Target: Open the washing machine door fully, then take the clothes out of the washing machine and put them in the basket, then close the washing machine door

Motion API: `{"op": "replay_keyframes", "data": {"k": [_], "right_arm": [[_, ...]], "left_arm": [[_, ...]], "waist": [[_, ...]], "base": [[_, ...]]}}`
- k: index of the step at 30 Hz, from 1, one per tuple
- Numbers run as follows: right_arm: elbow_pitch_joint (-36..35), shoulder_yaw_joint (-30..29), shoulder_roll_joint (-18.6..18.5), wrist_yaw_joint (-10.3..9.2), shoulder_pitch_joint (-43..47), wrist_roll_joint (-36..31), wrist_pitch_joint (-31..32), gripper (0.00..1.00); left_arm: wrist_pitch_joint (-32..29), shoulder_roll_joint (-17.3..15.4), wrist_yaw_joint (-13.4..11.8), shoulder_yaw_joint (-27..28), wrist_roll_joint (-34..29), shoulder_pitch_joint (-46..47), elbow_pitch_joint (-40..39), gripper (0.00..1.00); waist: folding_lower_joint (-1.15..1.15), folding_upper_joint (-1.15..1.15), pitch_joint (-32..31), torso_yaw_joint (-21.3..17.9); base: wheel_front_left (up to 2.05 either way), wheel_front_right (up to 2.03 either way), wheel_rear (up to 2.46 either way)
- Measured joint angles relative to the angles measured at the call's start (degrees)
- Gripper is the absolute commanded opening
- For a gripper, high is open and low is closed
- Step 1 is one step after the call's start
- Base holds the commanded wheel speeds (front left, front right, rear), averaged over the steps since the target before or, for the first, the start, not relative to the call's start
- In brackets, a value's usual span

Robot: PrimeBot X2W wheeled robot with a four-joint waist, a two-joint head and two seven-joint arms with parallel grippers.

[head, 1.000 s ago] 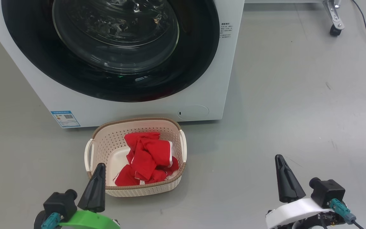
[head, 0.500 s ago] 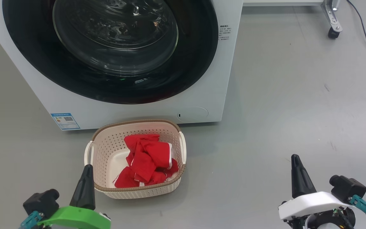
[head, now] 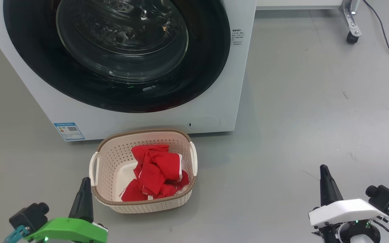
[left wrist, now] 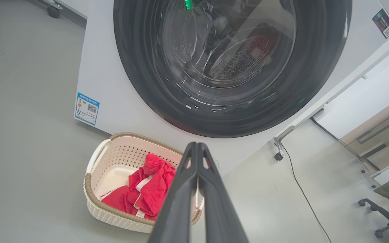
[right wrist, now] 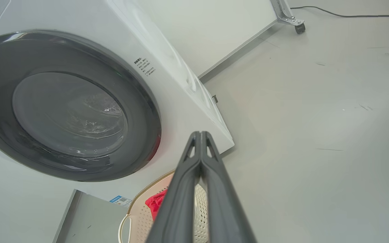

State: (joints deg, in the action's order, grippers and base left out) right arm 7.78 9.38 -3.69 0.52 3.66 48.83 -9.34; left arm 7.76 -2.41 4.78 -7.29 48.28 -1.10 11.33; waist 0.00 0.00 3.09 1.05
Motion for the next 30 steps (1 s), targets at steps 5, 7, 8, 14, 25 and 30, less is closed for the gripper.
{"op": "replay_keyframes", "data": {"k": [5,7,8,14,25,30], "right_arm": [[0.3,-0.8,-0.3,0.56,-0.3,4.0,0.7,0.00],[0.5,-1.1,-0.4,0.59,-0.7,5.6,1.1,0.00],[0.6,-1.3,-0.5,0.60,-0.9,6.3,1.2,0.00],[1.1,-2.2,-0.8,1.19,-1.1,11.2,2.2,0.00],[2.1,-4.0,-1.4,2.02,-2.3,19.8,4.1,0.00],[2.7,-4.8,-1.6,2.44,-2.4,23.6,4.8,0.00]], "left_arm": [[-0.7,-0.2,0.1,0.6,3.7,0.0,0.3,0.00],[-1.2,-0.3,0.2,1.0,5.0,0.1,0.4,0.00],[-1.3,-0.3,0.3,1.1,5.7,0.1,0.5,0.00],[-2.5,-0.5,0.4,1.8,10.6,0.2,0.9,0.00],[-4.3,-0.8,0.6,3.2,18.8,1.2,1.4,0.00],[-5.3,-0.9,1.0,3.7,22.5,1.4,1.7,0.00]], "waist": [[0.00,0.00,-0.2,-0.1],[0.00,0.00,-0.3,-0.1],[0.00,0.00,-0.4,-0.1],[0.00,0.00,-0.6,-0.2],[0.00,0.00,-1.2,-0.4],[0.00,0.00,-1.4,-0.5]], "base": [[0.00,0.00,0.00],[0.00,0.00,0.00],[0.00,0.00,0.00],[0.00,0.00,0.00],[0.00,0.00,0.00],[0.00,0.00,0.00]]}}
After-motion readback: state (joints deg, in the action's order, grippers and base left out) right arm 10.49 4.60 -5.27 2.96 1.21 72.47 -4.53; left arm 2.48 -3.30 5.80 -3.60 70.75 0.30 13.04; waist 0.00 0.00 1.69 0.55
